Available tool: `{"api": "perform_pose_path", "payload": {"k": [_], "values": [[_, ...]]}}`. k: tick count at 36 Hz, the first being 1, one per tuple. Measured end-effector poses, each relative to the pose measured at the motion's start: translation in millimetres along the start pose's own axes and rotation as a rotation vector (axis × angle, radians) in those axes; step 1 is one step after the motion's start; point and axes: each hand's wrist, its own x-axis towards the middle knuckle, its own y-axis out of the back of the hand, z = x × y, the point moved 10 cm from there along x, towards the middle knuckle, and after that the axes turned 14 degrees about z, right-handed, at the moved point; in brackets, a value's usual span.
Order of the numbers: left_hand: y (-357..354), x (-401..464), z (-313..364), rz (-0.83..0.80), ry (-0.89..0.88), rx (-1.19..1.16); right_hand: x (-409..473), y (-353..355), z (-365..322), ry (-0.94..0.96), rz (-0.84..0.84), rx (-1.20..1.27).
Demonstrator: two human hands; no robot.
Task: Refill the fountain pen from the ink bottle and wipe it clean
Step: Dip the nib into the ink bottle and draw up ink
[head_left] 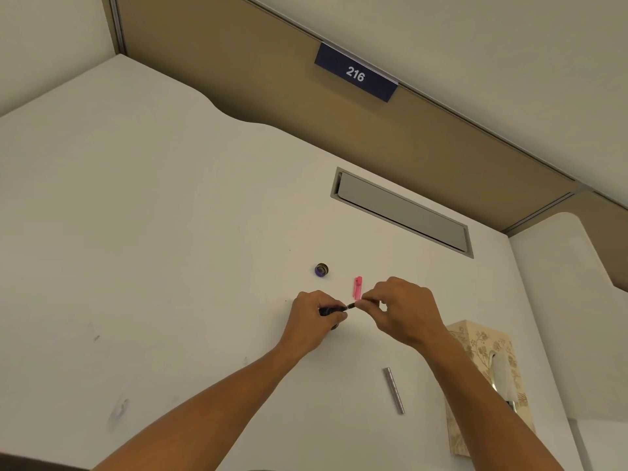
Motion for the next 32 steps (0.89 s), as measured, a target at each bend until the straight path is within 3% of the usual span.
{"api": "perform_pose_path", "payload": {"k": [8, 32], "values": [[-1, 0, -3, 0.002, 0.014, -0.014, 2, -9, 2, -0.021, -0.089, -0.045], [-2, -1, -4, -0.007, 0.04, -0.021, 2, -19, 9, -0.099, -0.079, -0.009]]}}
